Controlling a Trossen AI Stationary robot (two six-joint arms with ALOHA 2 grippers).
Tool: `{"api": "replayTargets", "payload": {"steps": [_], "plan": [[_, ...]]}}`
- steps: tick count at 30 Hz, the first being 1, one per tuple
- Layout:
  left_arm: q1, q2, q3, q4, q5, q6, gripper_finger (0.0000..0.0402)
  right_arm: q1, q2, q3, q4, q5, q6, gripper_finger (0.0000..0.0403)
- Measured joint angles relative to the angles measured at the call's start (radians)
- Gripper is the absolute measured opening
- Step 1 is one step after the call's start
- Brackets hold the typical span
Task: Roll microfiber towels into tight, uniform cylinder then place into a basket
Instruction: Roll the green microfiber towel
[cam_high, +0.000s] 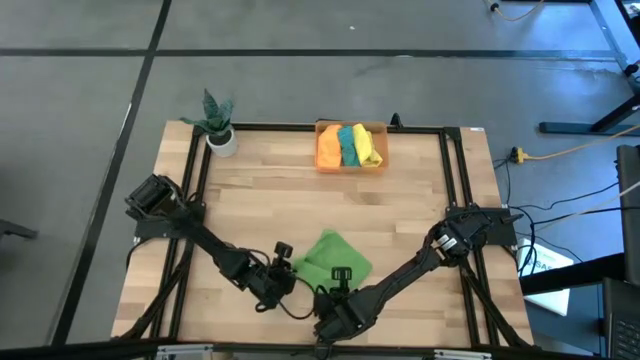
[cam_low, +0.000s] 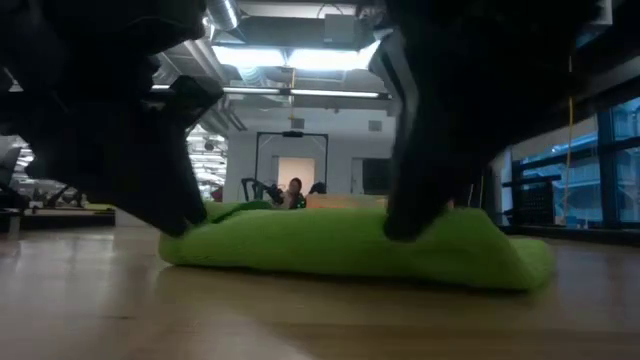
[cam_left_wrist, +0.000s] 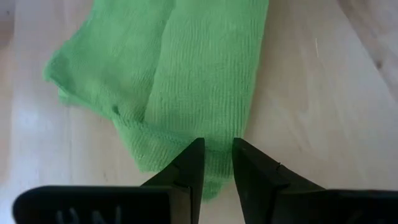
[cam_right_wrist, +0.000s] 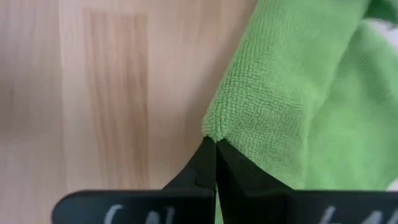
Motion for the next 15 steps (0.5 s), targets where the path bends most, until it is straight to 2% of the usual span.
{"api": "replayTargets", "payload": {"steps": [7,12,15], "plan": [[0.009,0.000,0.000,0.008,0.007,0.058,0.0075,0.000,-0.003,0.050,-0.127,0.113,0.113,0.0000],[0.009,0.000,0.000,0.008,0.008,0.064,0.0075,-0.001,-0.003,0.058,-0.204,0.125,0.242,0.0000],[0.005,0.000,0.000,0.007,0.008,0.064,0.0075,-0.001,-0.003,0.058,-0.212,0.125,0.258,0.0000]]}}
